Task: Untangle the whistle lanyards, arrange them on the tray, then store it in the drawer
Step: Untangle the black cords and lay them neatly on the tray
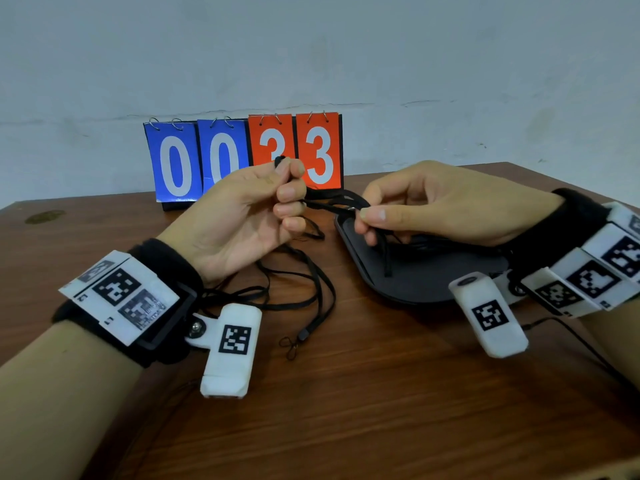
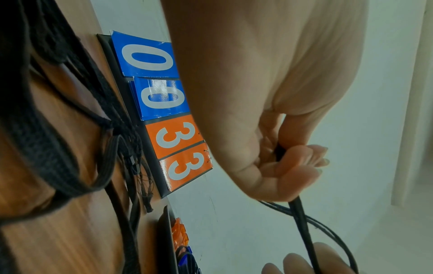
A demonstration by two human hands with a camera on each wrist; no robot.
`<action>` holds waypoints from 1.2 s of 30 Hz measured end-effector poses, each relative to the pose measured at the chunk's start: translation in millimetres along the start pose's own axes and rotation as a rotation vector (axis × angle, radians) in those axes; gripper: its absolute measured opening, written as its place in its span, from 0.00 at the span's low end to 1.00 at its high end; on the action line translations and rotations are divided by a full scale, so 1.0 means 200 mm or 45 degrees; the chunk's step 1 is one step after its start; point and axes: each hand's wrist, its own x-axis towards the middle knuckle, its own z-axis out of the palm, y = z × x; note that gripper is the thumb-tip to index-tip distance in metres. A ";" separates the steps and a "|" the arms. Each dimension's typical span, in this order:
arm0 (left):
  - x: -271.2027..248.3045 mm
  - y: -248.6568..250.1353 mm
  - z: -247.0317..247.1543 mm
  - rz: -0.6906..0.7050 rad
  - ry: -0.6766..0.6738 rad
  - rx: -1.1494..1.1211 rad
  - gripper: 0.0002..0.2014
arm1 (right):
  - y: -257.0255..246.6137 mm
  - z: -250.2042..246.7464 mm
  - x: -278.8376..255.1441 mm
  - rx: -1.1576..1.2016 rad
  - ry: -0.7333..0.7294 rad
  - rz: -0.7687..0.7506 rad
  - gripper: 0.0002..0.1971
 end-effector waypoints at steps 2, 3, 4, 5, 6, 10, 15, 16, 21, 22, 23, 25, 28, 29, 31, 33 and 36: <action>0.01 0.00 -0.01 0.006 0.044 -0.008 0.13 | 0.01 0.00 0.01 -0.003 -0.010 0.000 0.10; 0.01 0.00 -0.01 0.015 0.066 -0.007 0.13 | 0.01 0.00 0.01 0.007 -0.011 0.003 0.10; 0.01 0.00 -0.02 0.026 0.087 -0.005 0.13 | 0.02 0.00 0.01 0.023 -0.012 0.007 0.10; 0.01 0.00 -0.02 0.036 0.110 -0.005 0.13 | 0.02 0.00 0.01 0.037 -0.010 0.012 0.10; 0.01 0.00 -0.03 0.043 0.130 -0.008 0.12 | 0.02 0.00 0.01 0.044 -0.009 0.016 0.10; 0.01 0.01 -0.05 0.064 0.207 -0.033 0.10 | 0.04 -0.02 0.01 0.031 -0.001 0.024 0.09; 0.02 0.01 -0.06 0.111 0.366 -0.045 0.11 | 0.05 -0.04 0.01 0.038 0.025 0.035 0.10; 0.02 0.01 -0.06 0.110 0.386 -0.051 0.11 | 0.05 -0.04 0.01 0.036 0.031 0.036 0.10; 0.02 0.01 -0.07 0.108 0.464 -0.066 0.14 | 0.07 -0.06 0.02 0.051 0.043 0.065 0.10; 0.03 0.01 -0.07 0.105 0.486 -0.062 0.15 | 0.08 -0.06 0.02 0.050 0.040 0.069 0.10; 0.03 0.01 -0.07 0.102 0.508 -0.056 0.16 | 0.08 -0.06 0.02 0.062 0.036 0.074 0.09; 0.03 0.01 -0.07 0.100 0.543 -0.046 0.19 | 0.09 -0.05 0.02 0.111 0.035 0.093 0.09; 0.03 0.01 -0.06 0.113 0.555 -0.047 0.22 | 0.11 -0.06 0.02 0.151 0.052 0.101 0.09; 0.03 0.01 -0.07 0.123 0.558 -0.054 0.22 | 0.11 -0.06 0.02 0.156 0.059 0.102 0.10; 0.02 0.02 -0.07 0.139 0.563 -0.067 0.22 | 0.11 -0.08 0.03 0.155 0.068 0.099 0.11; 0.02 0.02 -0.08 0.145 0.563 -0.070 0.23 | 0.11 -0.08 0.03 0.139 0.073 0.073 0.11; 0.02 0.02 -0.07 0.116 0.554 -0.052 0.22 | 0.11 -0.09 0.03 0.096 0.106 0.018 0.16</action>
